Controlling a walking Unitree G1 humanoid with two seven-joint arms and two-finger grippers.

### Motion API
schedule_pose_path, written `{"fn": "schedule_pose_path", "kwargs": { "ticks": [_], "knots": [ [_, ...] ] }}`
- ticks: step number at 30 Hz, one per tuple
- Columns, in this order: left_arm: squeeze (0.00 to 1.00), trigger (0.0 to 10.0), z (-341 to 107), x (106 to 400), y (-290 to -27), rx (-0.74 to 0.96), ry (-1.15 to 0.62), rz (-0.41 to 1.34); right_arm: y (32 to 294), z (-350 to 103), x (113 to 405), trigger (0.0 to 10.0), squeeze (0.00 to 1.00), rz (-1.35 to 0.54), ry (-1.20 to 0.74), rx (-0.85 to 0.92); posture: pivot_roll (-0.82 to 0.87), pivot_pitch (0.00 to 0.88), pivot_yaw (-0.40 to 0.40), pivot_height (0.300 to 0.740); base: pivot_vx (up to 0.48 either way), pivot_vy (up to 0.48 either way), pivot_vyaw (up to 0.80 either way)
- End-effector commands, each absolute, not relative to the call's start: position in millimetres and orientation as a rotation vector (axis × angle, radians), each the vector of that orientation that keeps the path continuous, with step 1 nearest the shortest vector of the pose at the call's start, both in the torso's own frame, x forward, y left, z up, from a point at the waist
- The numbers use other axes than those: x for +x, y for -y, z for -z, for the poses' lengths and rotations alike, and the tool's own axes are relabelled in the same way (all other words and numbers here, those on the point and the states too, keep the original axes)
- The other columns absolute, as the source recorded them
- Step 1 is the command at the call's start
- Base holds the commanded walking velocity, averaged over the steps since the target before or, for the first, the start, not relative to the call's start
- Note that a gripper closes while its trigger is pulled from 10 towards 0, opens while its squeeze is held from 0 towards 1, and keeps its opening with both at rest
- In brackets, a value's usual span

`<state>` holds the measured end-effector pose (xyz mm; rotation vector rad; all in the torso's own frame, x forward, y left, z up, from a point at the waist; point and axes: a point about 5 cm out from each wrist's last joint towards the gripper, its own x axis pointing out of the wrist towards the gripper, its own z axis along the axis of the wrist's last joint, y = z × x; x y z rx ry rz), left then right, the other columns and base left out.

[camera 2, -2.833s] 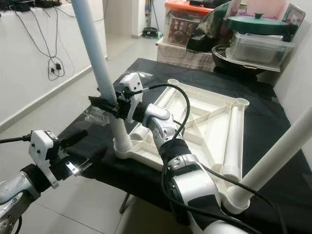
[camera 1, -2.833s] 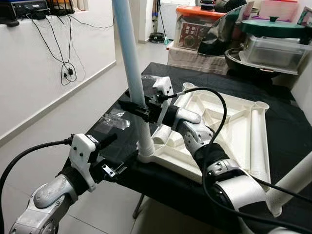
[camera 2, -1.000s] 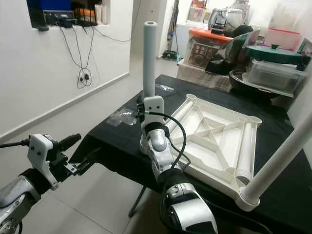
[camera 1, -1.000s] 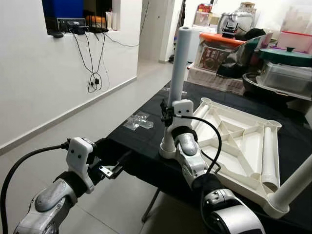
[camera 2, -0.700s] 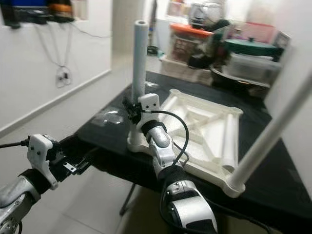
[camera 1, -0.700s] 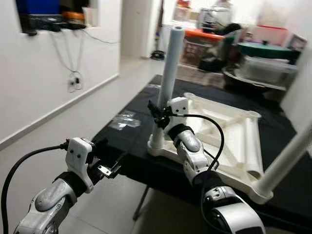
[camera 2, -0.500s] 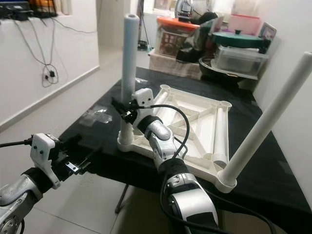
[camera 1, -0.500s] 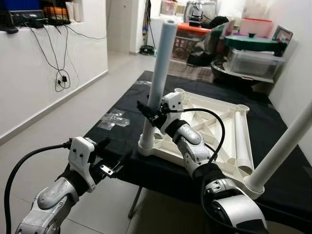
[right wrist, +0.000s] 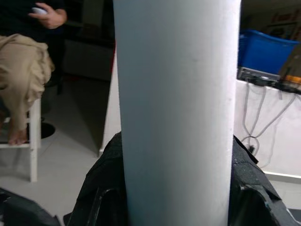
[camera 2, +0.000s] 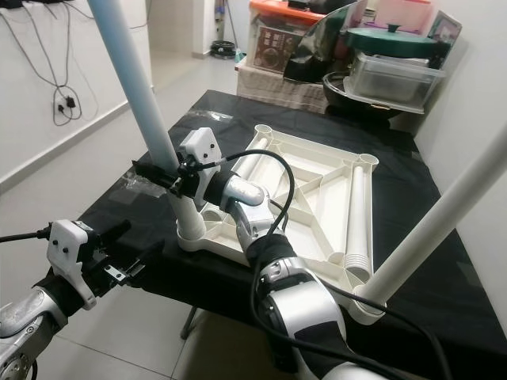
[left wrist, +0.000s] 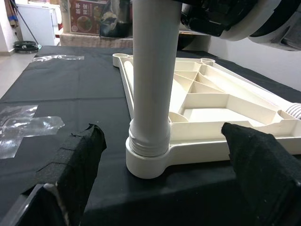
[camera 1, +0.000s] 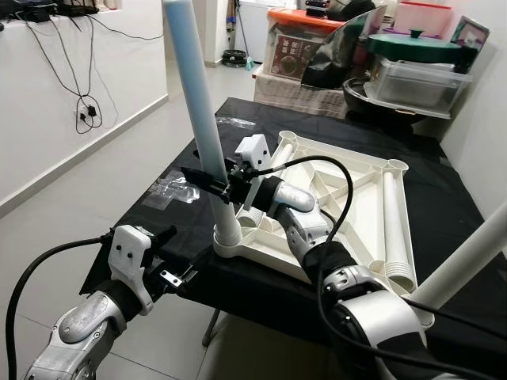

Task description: Building children table

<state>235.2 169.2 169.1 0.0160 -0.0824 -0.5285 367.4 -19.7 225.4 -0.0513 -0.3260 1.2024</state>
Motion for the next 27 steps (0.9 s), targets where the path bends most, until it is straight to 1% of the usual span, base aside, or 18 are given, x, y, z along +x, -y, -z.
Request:
{"fn": "schedule_pose_path", "kwargs": {
  "ticks": [1,8,10,15,27],
  "knots": [
    [0.00,10.0,-166.8,235.0,-168.0,0.014,0.078,0.528,15.3,-207.8,364.7,0.0,0.00,-1.246,0.230,0.003,0.15,0.000,-0.136,0.740,0.000,0.000,0.00],
    [0.00,10.0,-164.8,233.4,-166.7,0.003,0.073,0.527,16.1,-205.1,364.8,0.0,0.00,-1.273,0.194,0.035,0.15,0.000,-0.135,0.740,0.000,0.000,0.00],
    [0.00,10.0,-164.4,234.8,-166.9,-0.001,0.071,0.527,17.6,-205.4,367.0,0.0,0.00,-1.300,0.135,0.084,0.14,0.000,-0.133,0.740,0.000,0.000,0.00],
    [0.00,10.0,-164.4,235.9,-166.2,-0.004,0.071,0.527,20.9,-207.8,371.5,0.0,0.00,-1.278,0.100,0.136,0.14,0.000,-0.136,0.740,0.000,0.000,0.00],
    [0.00,10.0,-161.4,233.8,-166.6,-0.006,0.062,0.518,22.5,-202.1,371.9,0.0,0.00,-1.244,0.095,0.147,0.15,0.000,-0.140,0.740,0.000,0.000,0.00]
  ]
}}
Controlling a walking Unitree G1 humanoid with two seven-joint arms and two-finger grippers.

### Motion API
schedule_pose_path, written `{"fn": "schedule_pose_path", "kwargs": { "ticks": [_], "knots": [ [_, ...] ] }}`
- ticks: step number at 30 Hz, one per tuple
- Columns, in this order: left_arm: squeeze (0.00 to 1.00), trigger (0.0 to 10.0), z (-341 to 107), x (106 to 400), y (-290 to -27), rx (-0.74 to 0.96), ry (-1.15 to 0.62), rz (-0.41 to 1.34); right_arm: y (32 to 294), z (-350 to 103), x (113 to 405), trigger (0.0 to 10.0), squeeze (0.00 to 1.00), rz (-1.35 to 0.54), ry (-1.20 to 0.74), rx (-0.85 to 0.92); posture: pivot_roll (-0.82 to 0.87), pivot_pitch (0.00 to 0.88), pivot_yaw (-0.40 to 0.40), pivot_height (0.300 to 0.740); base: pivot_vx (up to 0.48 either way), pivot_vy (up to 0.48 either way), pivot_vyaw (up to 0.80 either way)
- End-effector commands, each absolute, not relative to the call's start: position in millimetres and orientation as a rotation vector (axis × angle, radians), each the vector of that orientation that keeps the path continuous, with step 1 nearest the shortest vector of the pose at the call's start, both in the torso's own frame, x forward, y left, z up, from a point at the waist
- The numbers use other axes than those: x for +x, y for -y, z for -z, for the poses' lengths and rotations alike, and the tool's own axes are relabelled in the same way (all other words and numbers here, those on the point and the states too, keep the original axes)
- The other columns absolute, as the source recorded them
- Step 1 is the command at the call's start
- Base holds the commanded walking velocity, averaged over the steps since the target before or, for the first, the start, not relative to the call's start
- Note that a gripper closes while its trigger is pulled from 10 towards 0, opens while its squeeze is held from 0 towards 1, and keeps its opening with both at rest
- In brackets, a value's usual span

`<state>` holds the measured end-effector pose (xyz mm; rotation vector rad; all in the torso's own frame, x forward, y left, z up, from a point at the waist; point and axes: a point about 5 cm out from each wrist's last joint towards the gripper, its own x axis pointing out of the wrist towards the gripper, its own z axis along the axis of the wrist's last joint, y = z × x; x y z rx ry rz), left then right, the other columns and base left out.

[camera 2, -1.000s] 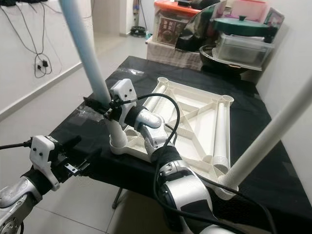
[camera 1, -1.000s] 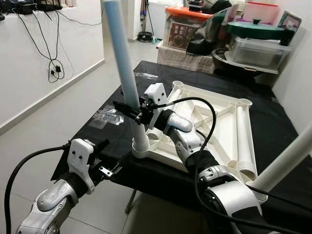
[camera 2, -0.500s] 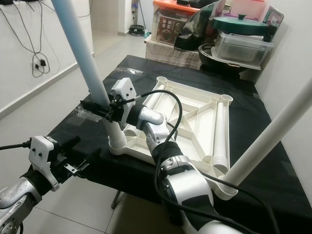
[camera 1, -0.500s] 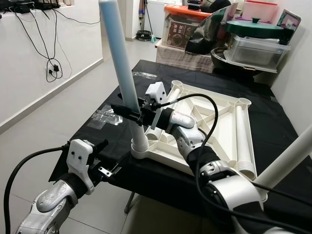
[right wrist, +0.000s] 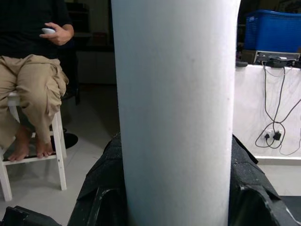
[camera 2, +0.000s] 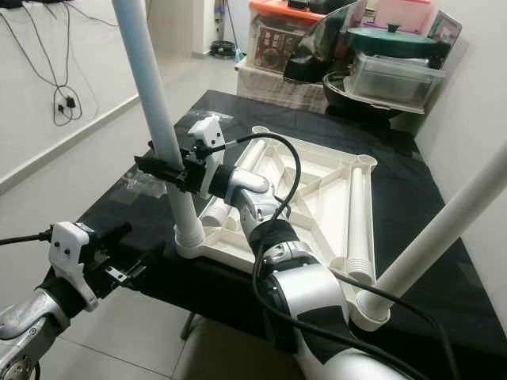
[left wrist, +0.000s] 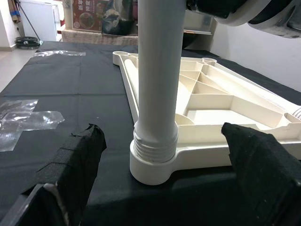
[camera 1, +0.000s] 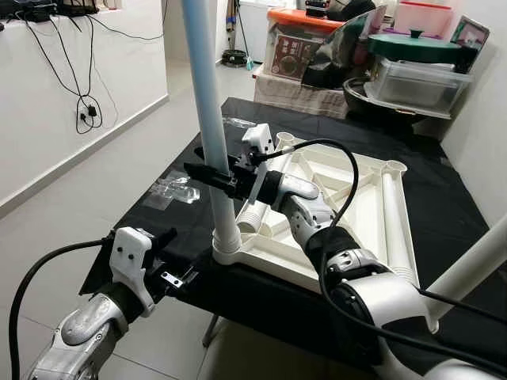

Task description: Building children table

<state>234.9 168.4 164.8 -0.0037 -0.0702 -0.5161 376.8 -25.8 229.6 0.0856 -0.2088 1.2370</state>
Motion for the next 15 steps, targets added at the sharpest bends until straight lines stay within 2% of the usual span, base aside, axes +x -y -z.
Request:
{"fn": "schedule_pose_path", "kwargs": {
  "ticks": [1,11,15],
  "knots": [
    [0.00,10.0,-161,234,-167,-0.006,0.061,0.518,23,-202,372,0.0,0.00,-1.236,0.096,0.154,0.15,0.000,-0.140,0.740,0.000,0.000,0.00],
    [0.00,10.0,-160,234,-167,-0.007,0.055,0.515,31,-197,375,0.0,0.00,-1.170,0.096,0.177,0.14,0.000,-0.133,0.740,0.000,0.000,0.00],
    [0.00,10.0,-160,234,-168,-0.007,0.053,0.510,36,-191,377,0.0,0.00,-1.083,0.096,0.177,0.14,0.000,-0.131,0.740,0.000,0.000,0.00]
  ]
}}
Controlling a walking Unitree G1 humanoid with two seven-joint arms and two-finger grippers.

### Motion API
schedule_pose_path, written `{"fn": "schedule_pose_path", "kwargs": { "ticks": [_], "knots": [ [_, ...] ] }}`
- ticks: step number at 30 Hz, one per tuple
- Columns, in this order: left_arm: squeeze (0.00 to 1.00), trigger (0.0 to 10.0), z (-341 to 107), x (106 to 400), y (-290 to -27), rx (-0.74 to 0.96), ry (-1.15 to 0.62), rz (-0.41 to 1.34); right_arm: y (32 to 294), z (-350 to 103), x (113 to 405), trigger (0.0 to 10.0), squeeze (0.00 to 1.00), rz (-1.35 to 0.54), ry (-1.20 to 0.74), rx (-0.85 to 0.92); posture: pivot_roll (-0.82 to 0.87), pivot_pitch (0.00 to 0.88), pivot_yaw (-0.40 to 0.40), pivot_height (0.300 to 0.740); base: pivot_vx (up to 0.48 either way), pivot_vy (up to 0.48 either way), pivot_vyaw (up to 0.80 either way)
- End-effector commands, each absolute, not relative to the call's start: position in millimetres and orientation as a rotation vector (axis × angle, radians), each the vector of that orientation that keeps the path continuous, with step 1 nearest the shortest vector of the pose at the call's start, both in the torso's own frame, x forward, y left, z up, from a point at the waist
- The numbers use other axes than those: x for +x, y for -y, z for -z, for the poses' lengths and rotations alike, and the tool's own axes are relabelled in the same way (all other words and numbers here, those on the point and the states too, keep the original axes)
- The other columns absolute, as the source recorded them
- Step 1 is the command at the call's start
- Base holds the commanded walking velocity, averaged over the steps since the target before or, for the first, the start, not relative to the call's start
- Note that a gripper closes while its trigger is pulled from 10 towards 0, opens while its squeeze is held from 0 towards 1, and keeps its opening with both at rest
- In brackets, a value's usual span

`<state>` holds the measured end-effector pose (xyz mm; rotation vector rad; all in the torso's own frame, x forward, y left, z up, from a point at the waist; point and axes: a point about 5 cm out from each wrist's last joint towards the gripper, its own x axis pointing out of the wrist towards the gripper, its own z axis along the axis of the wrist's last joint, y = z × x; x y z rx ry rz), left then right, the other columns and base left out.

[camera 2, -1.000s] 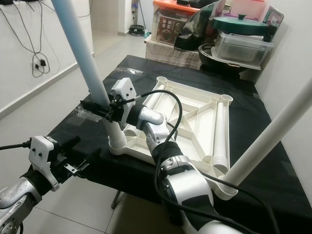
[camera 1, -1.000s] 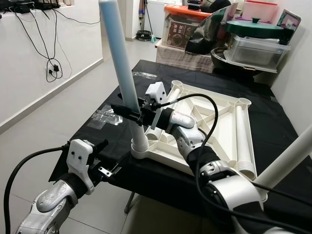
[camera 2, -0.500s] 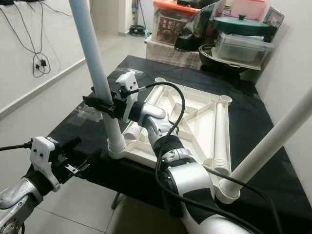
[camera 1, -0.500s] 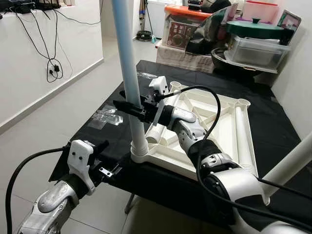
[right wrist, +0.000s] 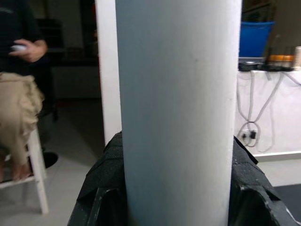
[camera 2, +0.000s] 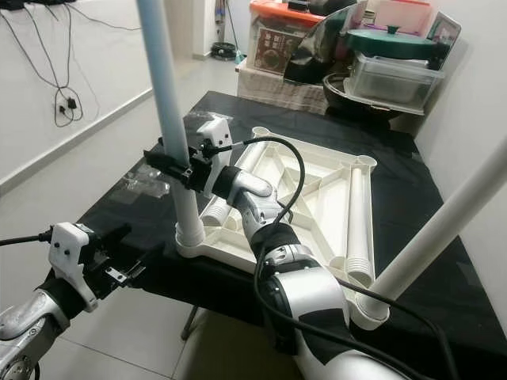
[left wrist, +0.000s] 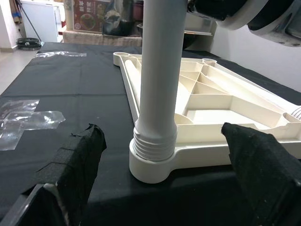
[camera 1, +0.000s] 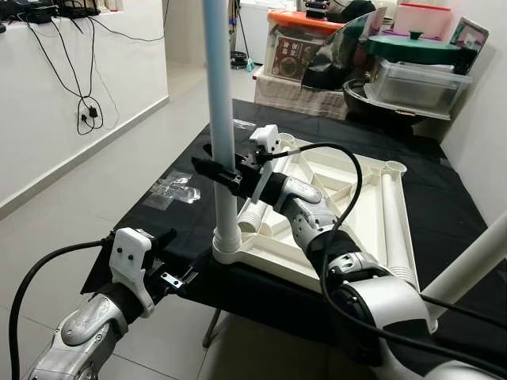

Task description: Building children table

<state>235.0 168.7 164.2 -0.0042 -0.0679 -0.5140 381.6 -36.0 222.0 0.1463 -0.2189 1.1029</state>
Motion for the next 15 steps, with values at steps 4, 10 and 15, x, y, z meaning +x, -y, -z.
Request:
{"fn": "schedule_pose_path", "kwargs": {
  "ticks": [4,10,15],
  "knots": [
    [0.00,10.0,-159,234,-168,-0.005,0.051,0.509,38,-186,378,0.0,0.00,-1.001,0.102,0.162,0.13,0.000,-0.127,0.740,0.000,0.000,0.00],
    [0.00,10.0,-159,235,-169,-0.001,0.052,0.508,46,-177,380,0.0,0.00,-0.796,0.122,0.143,0.13,0.000,-0.123,0.740,0.000,0.000,0.00],
    [0.00,10.0,-159,236,-169,0.000,0.052,0.506,48,-175,381,0.0,0.00,-0.691,0.146,0.089,0.13,0.000,-0.120,0.740,0.000,0.000,0.00]
  ]
}}
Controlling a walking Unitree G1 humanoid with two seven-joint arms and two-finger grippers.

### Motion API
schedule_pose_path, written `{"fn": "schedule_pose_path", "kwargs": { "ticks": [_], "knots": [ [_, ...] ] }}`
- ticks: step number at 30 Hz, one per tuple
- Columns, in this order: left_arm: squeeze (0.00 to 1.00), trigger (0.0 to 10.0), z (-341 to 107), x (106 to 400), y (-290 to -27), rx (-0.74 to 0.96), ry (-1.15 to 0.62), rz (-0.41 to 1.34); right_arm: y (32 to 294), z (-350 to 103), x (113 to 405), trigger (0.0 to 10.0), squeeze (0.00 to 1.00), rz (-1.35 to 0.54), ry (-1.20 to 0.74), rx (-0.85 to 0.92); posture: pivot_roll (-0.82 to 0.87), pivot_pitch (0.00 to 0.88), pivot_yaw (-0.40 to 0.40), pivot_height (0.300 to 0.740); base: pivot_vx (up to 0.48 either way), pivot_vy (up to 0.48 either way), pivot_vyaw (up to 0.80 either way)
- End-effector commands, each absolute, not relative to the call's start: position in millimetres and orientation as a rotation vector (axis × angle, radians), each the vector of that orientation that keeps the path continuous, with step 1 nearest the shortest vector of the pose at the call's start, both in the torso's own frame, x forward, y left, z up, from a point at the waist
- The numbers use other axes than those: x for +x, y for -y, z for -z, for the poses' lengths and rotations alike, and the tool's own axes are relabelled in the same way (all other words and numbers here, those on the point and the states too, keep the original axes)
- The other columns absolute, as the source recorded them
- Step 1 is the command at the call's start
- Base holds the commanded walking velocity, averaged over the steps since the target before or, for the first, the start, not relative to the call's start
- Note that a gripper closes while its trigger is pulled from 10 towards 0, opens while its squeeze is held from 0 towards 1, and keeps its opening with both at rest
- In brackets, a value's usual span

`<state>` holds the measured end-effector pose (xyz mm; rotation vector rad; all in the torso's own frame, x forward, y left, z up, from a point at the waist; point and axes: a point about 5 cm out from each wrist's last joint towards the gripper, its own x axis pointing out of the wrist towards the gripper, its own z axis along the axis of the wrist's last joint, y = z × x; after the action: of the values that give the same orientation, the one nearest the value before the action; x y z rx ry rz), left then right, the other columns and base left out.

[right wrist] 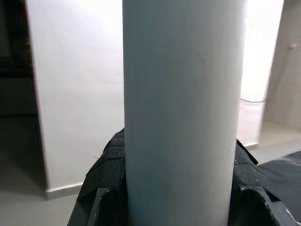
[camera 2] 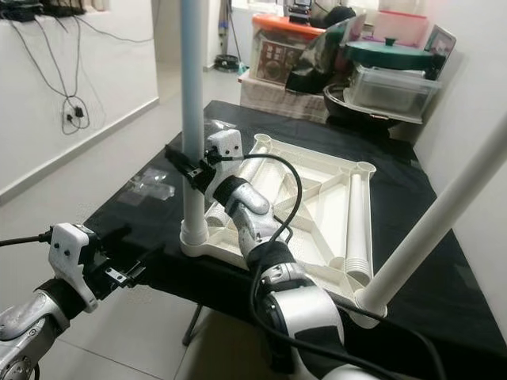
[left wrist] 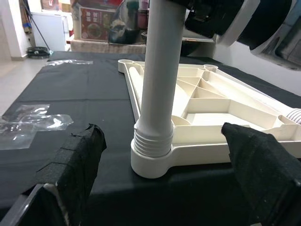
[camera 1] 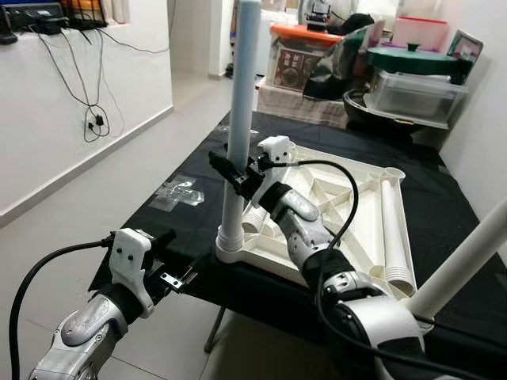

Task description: Building children table

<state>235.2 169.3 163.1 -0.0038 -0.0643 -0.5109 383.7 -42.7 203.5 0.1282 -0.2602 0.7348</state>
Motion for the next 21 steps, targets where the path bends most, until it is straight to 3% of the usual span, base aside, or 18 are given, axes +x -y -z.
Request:
{"fn": "schedule_pose_path", "kwargs": {
  "ticks": [1,8,21],
  "knots": [
    [0.00,10.0,-159,236,-169,-0.001,0.053,0.505,50,-173,382,0.0,0.00,-0.622,0.140,0.069,0.12,0.000,-0.120,0.740,0.000,0.000,0.00],
    [0.00,10.0,-158,237,-169,-0.003,0.054,0.500,56,-163,383,0.0,0.00,-0.400,0.106,0.069,0.12,0.000,-0.122,0.740,0.000,0.000,0.00],
    [0.00,10.0,-158,239,-167,-0.005,0.059,0.500,55,-149,381,0.0,0.00,-0.192,0.001,0.058,0.12,0.000,-0.124,0.740,0.000,0.000,0.00]
  ]
}}
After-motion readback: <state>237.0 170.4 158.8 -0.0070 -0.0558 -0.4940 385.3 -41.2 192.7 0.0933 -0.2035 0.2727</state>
